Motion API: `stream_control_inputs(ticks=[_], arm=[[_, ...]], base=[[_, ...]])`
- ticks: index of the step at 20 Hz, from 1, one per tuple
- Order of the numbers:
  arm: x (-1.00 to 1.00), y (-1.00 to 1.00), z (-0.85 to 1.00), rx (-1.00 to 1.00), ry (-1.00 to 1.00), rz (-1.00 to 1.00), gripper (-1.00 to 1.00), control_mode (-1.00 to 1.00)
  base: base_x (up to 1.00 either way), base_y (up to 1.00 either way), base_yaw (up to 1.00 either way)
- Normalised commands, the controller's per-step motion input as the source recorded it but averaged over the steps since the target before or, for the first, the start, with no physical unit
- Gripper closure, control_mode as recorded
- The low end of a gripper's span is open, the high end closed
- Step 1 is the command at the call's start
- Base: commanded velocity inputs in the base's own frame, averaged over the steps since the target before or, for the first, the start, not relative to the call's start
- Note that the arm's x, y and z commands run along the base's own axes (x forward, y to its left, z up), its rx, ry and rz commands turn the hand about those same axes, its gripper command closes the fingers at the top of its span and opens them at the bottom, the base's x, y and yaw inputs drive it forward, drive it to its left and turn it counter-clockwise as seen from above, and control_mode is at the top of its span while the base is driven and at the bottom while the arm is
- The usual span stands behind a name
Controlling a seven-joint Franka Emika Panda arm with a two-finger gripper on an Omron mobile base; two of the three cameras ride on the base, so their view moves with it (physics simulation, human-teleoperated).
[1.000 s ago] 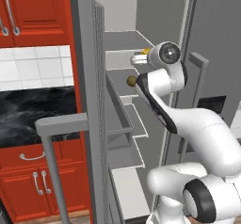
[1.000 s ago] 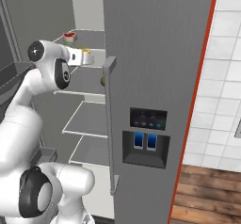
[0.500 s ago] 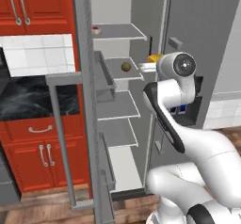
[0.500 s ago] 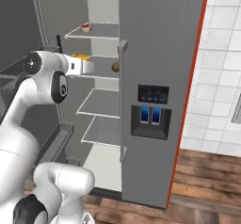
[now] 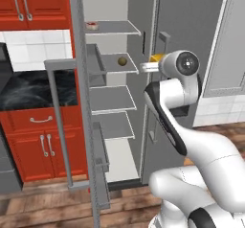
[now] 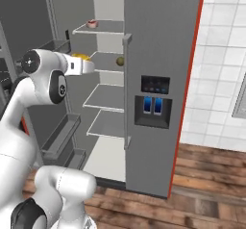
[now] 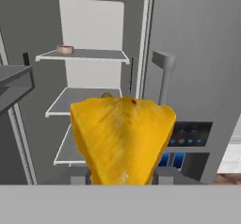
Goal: Take the cheese, steak, and potato from the fridge and place them on the plate on the dining counter to create an appetizer plate.
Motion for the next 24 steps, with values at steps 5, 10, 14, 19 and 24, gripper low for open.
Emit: stream_control_inputs(ticks=[5, 10, 14, 19, 24], arm=[[0.0, 0.0, 0.0, 0.0, 0.0, 0.0, 1.0, 1.0], [0.0, 0.0, 0.0, 0.0, 0.0, 0.0, 1.0, 1.0], [0.0, 0.0, 0.0, 0.0, 0.0, 0.0, 1.0, 1.0], [0.0, 0.0, 0.0, 0.0, 0.0, 0.0, 1.0, 1.0], [0.0, 0.0, 0.0, 0.0, 0.0, 0.0, 1.0, 1.0]], base=[[-0.76, -1.0, 0.06], [-0.55, -1.0, 0.01], [-0.26, -1.0, -0.05], [-0.23, -1.0, -0.19], [-0.18, -1.0, -0.41]])
